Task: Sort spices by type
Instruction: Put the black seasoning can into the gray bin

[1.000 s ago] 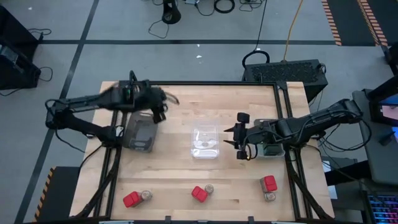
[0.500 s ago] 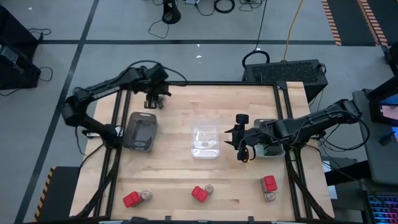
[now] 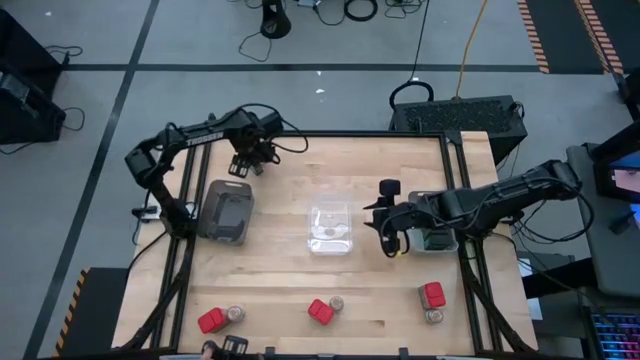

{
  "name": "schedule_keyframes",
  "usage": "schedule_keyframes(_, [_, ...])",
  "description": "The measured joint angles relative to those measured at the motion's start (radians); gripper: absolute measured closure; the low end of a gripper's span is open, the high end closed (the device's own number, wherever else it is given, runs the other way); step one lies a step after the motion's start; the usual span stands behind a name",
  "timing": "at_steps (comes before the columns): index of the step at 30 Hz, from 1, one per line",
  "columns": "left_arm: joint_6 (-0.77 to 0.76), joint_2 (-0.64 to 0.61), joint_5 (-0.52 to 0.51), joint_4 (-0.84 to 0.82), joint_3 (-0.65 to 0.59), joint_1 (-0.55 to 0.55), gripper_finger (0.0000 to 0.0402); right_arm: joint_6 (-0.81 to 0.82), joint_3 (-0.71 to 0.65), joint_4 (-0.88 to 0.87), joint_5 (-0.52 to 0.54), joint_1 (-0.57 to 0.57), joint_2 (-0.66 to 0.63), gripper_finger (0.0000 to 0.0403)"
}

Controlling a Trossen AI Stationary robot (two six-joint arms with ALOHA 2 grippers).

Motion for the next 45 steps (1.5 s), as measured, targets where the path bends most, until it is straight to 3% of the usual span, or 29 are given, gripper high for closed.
schedule_keyframes(12, [0.215,0.001,-0.057,0.0,0.0,-0.009,0.0211,-0.046,0.0,-0.001,0.0,-0.095,0.0,0.0238])
schedule_keyframes(24, [0.235,0.001,-0.056,0.012,0.0,-0.01,0.0119,-0.046,0.0,-0.005,-0.008,-0.126,0.0,0.0238])
schedule_keyframes(27, [0.235,0.001,-0.008,0.021,0.0,-0.01,0.0102,-0.045,0.0,-0.005,-0.008,-0.126,0.0,0.0238])
schedule_keyframes(45, [0.235,0.0,0.061,0.149,-0.064,-0.009,0.0097,-0.059,0.0,-0.004,-0.008,-0.126,0.0,0.0238])
